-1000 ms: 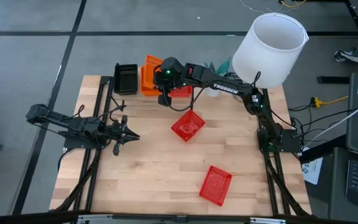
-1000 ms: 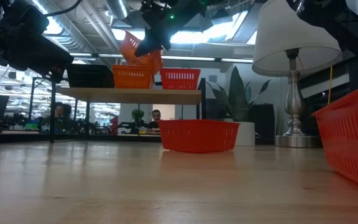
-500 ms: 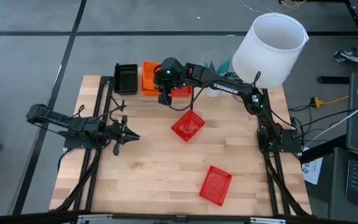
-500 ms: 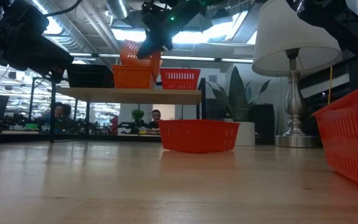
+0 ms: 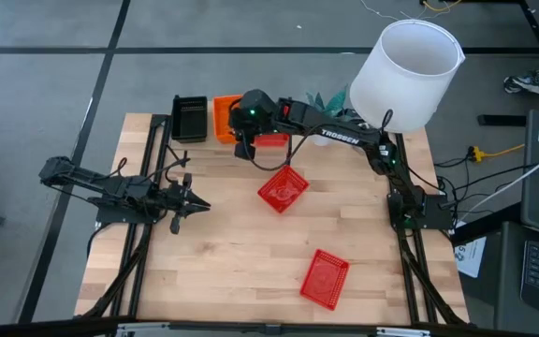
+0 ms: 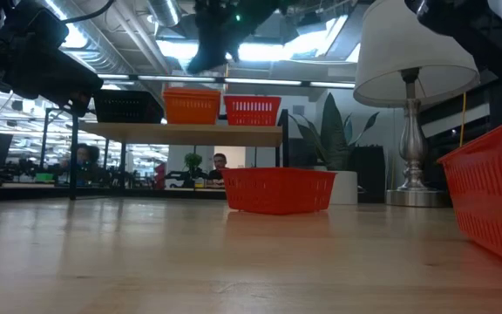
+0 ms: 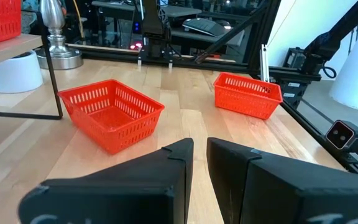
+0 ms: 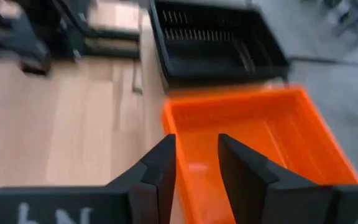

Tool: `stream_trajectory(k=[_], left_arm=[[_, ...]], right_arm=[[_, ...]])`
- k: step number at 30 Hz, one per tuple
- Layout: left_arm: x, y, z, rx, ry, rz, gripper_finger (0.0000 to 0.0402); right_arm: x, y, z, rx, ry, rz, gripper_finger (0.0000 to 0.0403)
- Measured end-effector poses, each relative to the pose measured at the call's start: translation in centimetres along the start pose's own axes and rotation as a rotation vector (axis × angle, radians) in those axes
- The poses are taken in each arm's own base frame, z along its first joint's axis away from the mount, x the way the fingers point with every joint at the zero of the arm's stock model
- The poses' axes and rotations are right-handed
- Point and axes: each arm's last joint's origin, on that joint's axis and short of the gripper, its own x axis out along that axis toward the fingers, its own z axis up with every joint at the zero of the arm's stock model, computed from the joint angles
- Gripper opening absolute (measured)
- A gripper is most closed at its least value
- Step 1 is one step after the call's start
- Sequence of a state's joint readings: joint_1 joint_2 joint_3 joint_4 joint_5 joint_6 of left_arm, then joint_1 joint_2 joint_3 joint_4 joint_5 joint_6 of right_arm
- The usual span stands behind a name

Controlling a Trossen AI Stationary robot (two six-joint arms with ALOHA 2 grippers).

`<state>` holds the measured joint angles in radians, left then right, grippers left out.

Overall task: Stack baskets on shelf by color
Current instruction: Stack the orange bin on top of the other stacked orange bins on the shelf

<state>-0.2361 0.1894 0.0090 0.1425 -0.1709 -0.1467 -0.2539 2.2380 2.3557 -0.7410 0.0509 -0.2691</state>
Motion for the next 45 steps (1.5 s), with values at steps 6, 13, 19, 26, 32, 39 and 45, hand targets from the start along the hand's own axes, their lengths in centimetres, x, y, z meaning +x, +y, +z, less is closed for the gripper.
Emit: stream_trajectory(k=[6,13,19,26,32,39,45], left_arm=[[0.0,0.0,0.0,0.000,0.000,0.000,0.0039],[0.0,0.0,0.0,0.000,0.000,0.000,0.0039],[0.0,0.0,0.0,0.000,0.000,0.000,0.0039],[0.0,0.0,0.0,0.000,0.000,0.000,0.0039],[0.0,0.0,0.0,0.000,0.000,0.000,0.0039],[0.0,0.0,0.0,0.000,0.000,0.000,0.0039],[0.0,0.0,0.0,-0.001,0.000,0.000,0.0039]], right_arm=[[-1.1,2.1,1.3,-0.024,-0.050,0.026,0.0118],[-1.6,3.4,-0.1,-0.033,0.170,-0.190,0.0114],[-0.4,3.3,-1.8,-0.014,0.260,-0.273,0.0114],[-0.4,3.1,-1.6,-0.028,0.246,-0.339,0.0113],[-0.6,2.9,-1.6,-0.042,0.271,-0.435,0.0113],[-0.4,2.5,-2.3,0.007,0.293,-0.365,0.0113],[-0.1,2.6,-2.6,0.020,0.299,-0.339,0.0113]])
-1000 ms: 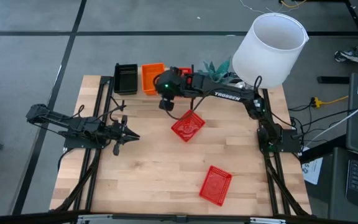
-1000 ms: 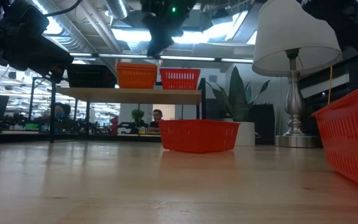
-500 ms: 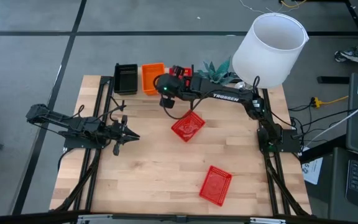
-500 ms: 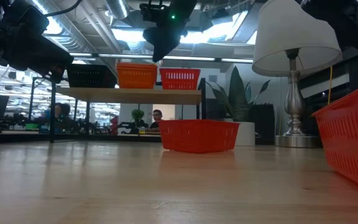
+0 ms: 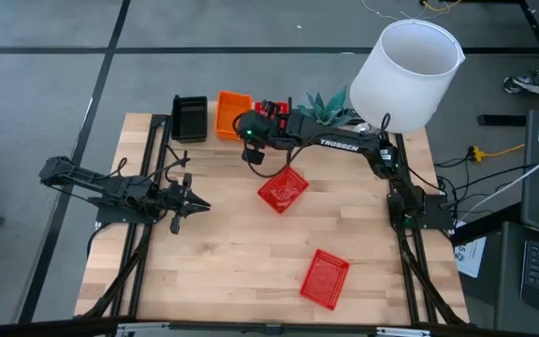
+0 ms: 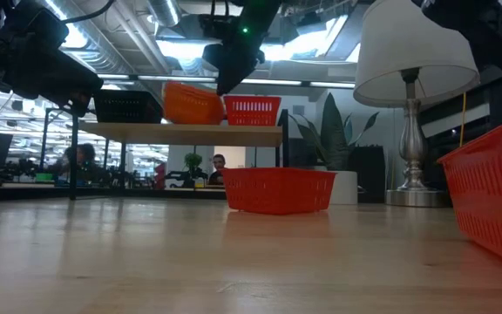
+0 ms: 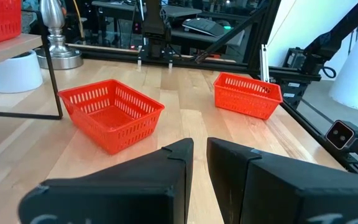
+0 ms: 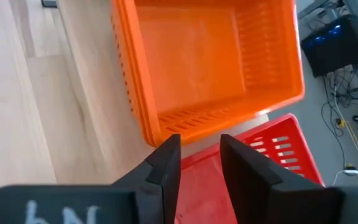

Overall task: Stack baskets on shelf by color
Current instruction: Stack the orange bin on top of the other stacked orange bins on the shelf

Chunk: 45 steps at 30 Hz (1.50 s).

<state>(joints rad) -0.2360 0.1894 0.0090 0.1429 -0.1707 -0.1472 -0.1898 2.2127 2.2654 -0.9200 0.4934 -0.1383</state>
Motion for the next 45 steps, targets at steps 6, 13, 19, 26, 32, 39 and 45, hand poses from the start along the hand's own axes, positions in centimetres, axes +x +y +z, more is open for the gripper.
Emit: stream_trajectory(k=[6,13,19,26,32,39,45], left_arm=[[0.0,0.0,0.0,0.000,0.000,0.000,0.0039],[0.0,0.0,0.0,0.000,0.000,0.000,0.0039],[0.0,0.0,0.0,0.000,0.000,0.000,0.0039],[0.0,0.0,0.0,0.000,0.000,0.000,0.0039],[0.0,0.0,0.0,0.000,0.000,0.000,0.0039],[0.0,0.0,0.0,0.000,0.000,0.000,0.0039],[0.0,0.0,0.0,0.000,0.001,0.000,0.0039]], right_arm=[[0.0,0.0,0.1,0.002,-0.006,-0.002,0.0113],[-0.1,-0.1,0.1,0.002,-0.009,-0.008,0.0113],[-1.8,0.0,1.1,0.003,-0.089,0.039,0.0113],[-0.9,-0.5,2.2,0.013,-0.229,0.117,0.0113],[0.4,-0.5,1.8,0.008,-0.206,0.135,0.0113],[0.4,-0.5,1.5,-0.002,-0.176,0.139,0.0113],[0.5,-0.6,1.2,-0.010,-0.149,0.132,0.0113]])
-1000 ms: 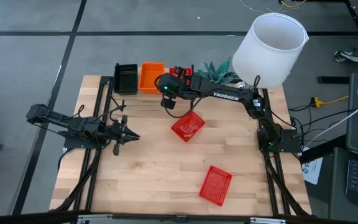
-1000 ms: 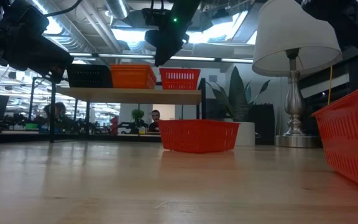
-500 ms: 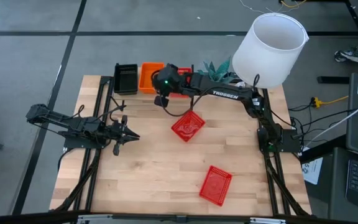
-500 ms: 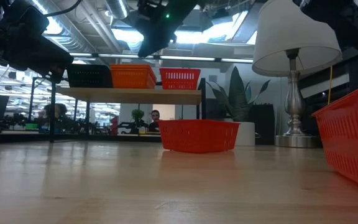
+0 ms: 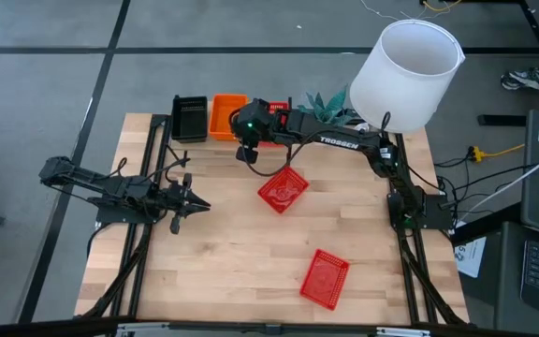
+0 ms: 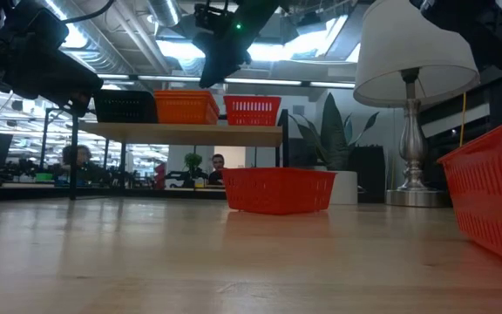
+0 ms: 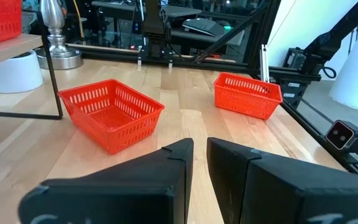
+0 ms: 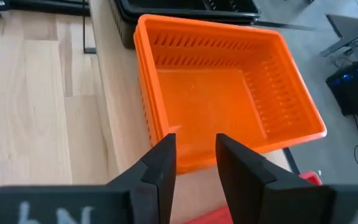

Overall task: Stack baskets on shelf by color
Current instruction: Stack the orange bin on top of the other stacked orange bins on the shelf, then stack the top red bin on top of the other red bin on the shelf

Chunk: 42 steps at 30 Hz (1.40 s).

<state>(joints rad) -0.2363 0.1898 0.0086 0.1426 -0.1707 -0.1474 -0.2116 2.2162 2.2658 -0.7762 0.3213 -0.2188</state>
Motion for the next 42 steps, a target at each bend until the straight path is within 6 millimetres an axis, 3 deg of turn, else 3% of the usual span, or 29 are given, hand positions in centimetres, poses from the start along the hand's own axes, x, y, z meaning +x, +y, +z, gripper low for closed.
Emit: stream_trajectory(k=[17,21,26,30,37,42], left_arm=[[0.0,0.0,0.0,0.000,0.000,0.000,0.0039],[0.0,0.0,0.0,0.000,0.000,0.000,0.0039],[0.0,0.0,0.0,0.000,0.000,0.000,0.0039],[0.0,0.0,0.0,0.000,0.000,0.000,0.0039],[0.0,0.0,0.0,0.000,0.000,0.000,0.0039],[0.0,0.0,0.0,0.000,0.000,0.000,0.0039]], right_arm=[[0.0,0.0,-0.2,-0.008,0.036,-0.062,0.0113],[-1.6,1.0,0.2,0.050,0.026,-0.043,0.0113],[-6.9,4.2,0.1,0.202,0.143,0.045,0.0113],[-9.0,8.1,-1.3,0.257,0.292,0.076,0.0113],[-9.9,15.3,-2.3,0.189,0.313,0.067,0.0113],[-8.9,17.3,-3.7,0.180,0.435,0.107,0.0109]])
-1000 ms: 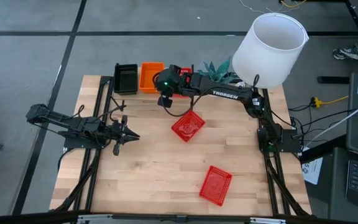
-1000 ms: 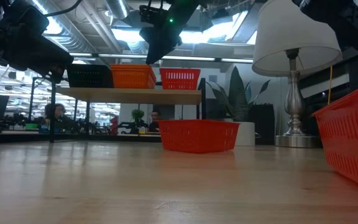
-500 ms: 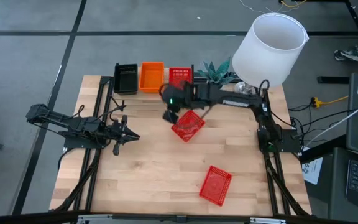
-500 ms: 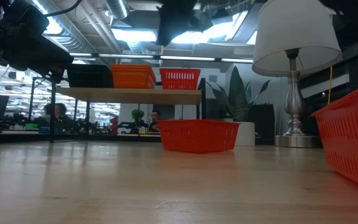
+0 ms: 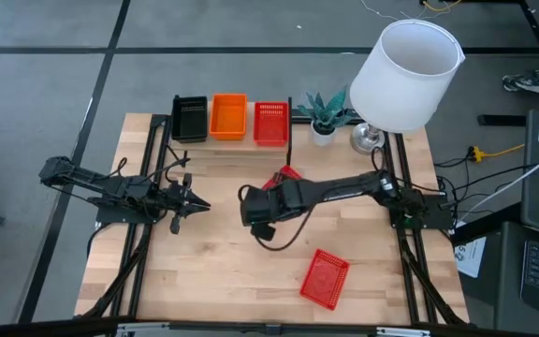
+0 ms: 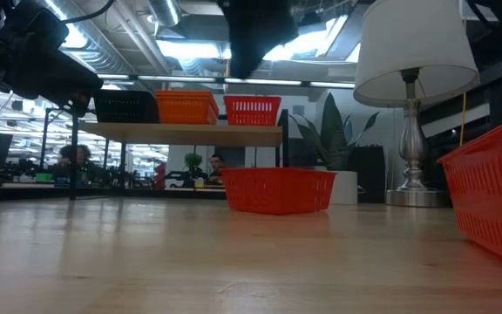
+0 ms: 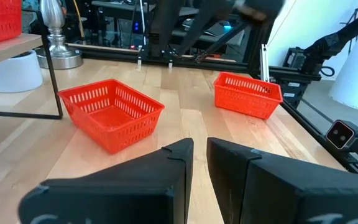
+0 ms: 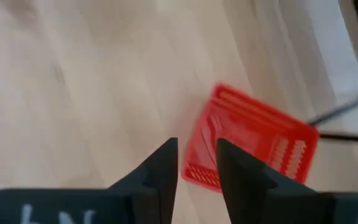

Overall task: Stack baskets on shelf by color
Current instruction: Stack the top red bin on top of the other red bin on the shelf

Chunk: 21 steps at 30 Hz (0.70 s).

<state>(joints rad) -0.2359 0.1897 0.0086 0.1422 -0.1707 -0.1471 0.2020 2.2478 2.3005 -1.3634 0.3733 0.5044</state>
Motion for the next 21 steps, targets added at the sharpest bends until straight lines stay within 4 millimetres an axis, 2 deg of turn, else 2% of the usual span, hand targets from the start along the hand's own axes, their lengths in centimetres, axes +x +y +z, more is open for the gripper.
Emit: stream_trajectory(k=[5,10,14,18,21], left_arm=[[0.0,0.0,0.0,0.000,0.000,0.000,0.0039],[0.0,0.0,0.0,0.035,-0.001,-0.001,0.0039],[0.0,0.0,0.0,0.026,-0.001,0.000,0.0039],[0.0,0.0,0.0,0.023,-0.001,0.000,0.0039],[0.0,0.0,0.0,0.017,-0.001,0.000,0.0039]], right_arm=[[2.0,-0.7,0.0,0.038,0.085,-0.038,0.0105],[5.3,-0.8,0.5,0.034,0.148,-0.028,0.0105],[7.2,-0.8,0.4,0.026,0.188,-0.042,0.0105],[7.1,-1.0,0.1,-0.034,0.240,-0.020,0.0105],[5.6,-2.4,-0.9,-0.053,0.353,-0.085,0.0105]])
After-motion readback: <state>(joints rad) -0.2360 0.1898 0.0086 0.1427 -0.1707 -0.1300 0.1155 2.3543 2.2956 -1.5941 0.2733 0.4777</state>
